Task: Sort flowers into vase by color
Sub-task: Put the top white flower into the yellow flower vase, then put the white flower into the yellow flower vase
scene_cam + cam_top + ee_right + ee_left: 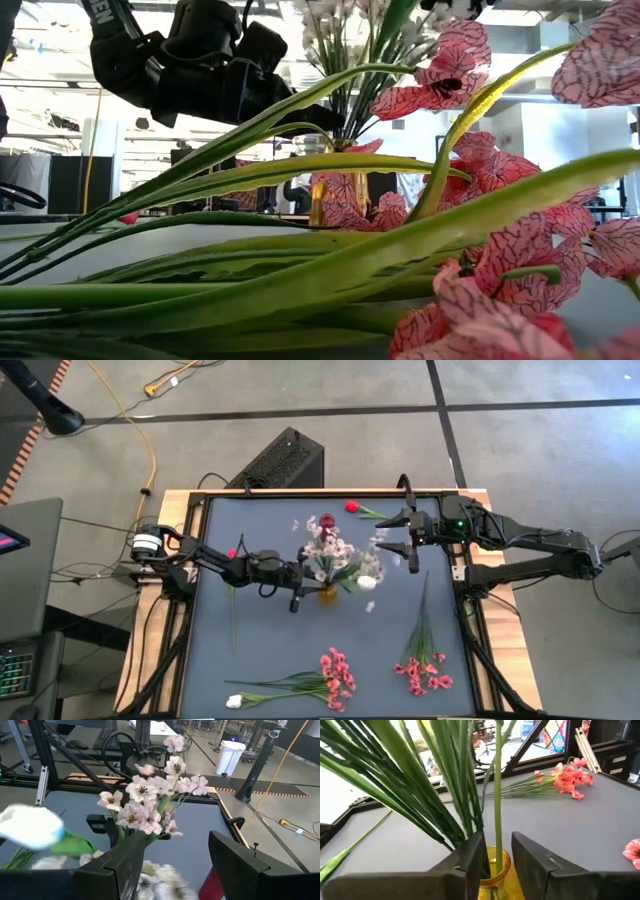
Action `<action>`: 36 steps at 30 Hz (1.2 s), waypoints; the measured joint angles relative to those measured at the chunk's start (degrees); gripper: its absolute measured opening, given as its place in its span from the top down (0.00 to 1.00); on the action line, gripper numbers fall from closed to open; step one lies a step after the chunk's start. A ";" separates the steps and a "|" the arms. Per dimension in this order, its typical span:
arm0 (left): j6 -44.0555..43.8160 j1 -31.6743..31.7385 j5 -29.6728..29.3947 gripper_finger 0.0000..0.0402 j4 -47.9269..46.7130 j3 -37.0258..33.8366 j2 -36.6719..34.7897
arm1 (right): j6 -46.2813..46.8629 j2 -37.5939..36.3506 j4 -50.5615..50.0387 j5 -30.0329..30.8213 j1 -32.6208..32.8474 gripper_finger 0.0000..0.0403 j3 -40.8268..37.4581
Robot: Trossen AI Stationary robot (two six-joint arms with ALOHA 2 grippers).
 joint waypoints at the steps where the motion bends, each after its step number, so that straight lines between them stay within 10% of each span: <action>1: -0.04 0.02 -0.02 0.75 -0.07 0.00 0.00 | -0.01 -0.02 0.00 0.00 -0.02 0.38 0.00; 22: 3.06 0.12 7.64 0.72 -3.17 0.00 -1.58 | 0.01 -0.02 -0.02 0.00 -0.02 0.38 0.01; 36: 5.40 0.15 2.00 0.72 -32.19 0.02 -19.57 | -0.02 0.00 0.66 0.01 -0.02 0.38 0.02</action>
